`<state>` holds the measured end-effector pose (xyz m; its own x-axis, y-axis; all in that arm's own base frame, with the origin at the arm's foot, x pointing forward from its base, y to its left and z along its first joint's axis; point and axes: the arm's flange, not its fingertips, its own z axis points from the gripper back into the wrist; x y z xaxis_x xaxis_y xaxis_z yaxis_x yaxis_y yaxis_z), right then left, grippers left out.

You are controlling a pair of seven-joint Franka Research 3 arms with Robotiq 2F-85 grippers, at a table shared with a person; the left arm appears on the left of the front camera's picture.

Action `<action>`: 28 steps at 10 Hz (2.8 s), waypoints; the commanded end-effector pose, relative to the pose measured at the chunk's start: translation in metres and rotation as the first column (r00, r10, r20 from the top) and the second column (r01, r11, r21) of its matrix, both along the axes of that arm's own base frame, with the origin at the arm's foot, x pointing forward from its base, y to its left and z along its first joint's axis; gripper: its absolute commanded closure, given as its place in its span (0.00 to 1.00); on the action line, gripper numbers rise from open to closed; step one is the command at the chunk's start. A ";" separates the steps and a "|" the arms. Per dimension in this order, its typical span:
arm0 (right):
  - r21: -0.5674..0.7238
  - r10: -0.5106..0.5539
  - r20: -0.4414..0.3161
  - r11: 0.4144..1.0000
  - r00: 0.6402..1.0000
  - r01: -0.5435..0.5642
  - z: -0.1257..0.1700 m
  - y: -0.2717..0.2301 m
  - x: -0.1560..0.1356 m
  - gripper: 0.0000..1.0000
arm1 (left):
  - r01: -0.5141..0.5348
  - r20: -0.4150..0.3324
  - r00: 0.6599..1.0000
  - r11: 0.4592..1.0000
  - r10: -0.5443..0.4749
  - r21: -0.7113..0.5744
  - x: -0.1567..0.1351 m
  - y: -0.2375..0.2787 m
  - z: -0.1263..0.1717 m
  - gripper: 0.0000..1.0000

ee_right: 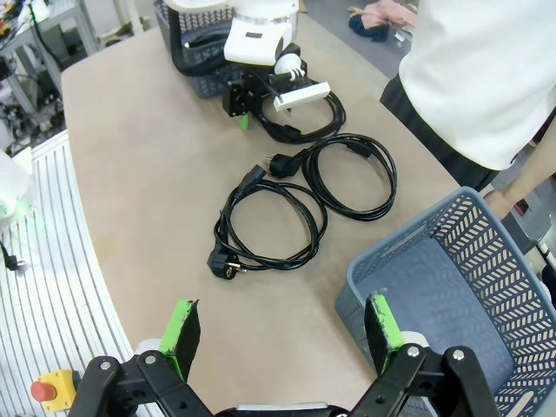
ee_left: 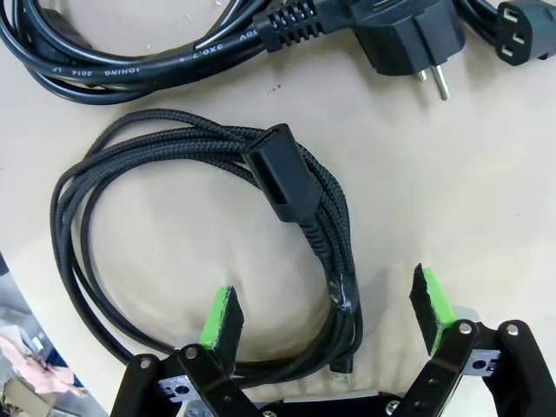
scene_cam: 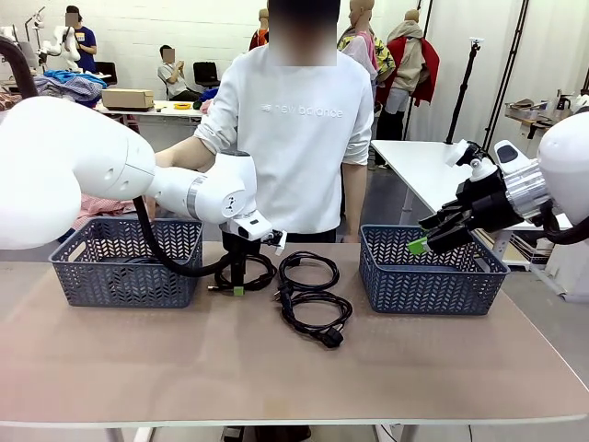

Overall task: Organize the cables according to human instructions.
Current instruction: Pick up a bundle of cables and place it in the basket indicated by the human.

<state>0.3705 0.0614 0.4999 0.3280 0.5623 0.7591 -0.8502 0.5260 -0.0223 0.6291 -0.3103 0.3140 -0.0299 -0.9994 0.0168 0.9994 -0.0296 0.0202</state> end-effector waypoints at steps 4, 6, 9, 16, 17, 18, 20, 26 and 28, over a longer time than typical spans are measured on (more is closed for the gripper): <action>0.023 0.024 0.014 0.999 1.000 -0.024 -0.001 -0.001 0.004 0.00 | 0.001 0.004 1.000 1.000 -0.001 0.015 0.005 -0.002 0.005 0.24; 0.023 0.024 0.014 0.999 1.000 -0.024 -0.001 -0.001 0.004 0.00 | 0.006 0.002 1.000 1.000 -0.006 0.011 0.005 -0.003 0.006 0.43; 0.023 0.024 0.014 0.999 1.000 -0.024 -0.001 -0.001 0.004 0.00 | 0.020 -0.009 1.000 1.000 -0.020 0.011 0.005 -0.002 0.007 0.95; 0.023 0.024 0.014 0.999 1.000 -0.024 -0.001 -0.001 0.004 0.00 | 0.016 0.048 0.999 1.000 -0.016 0.005 -0.008 0.000 0.059 1.00; 0.023 0.024 0.014 0.999 1.000 -0.024 -0.001 -0.001 0.004 0.00 | -0.011 0.070 0.998 1.000 0.010 0.018 -0.008 0.002 0.081 1.00; 0.023 0.024 0.014 0.999 1.000 -0.024 -0.001 -0.001 0.004 0.00 | -0.020 0.106 0.994 1.000 0.020 0.006 -0.009 0.004 0.105 1.00; 0.023 0.024 0.014 0.999 1.000 -0.024 -0.001 -0.001 0.004 0.00 | -0.001 0.153 0.988 1.000 0.002 -0.008 -0.019 0.011 0.157 1.00; 0.023 0.024 0.014 0.999 1.000 -0.024 -0.001 -0.001 0.004 0.00 | -0.145 0.176 0.973 0.989 0.150 -0.039 -0.078 0.122 0.236 1.00; 0.023 0.024 0.014 0.999 1.000 -0.024 -0.001 -0.001 0.004 0.00 | -0.214 0.156 0.963 0.975 0.221 -0.063 -0.087 0.165 0.224 1.00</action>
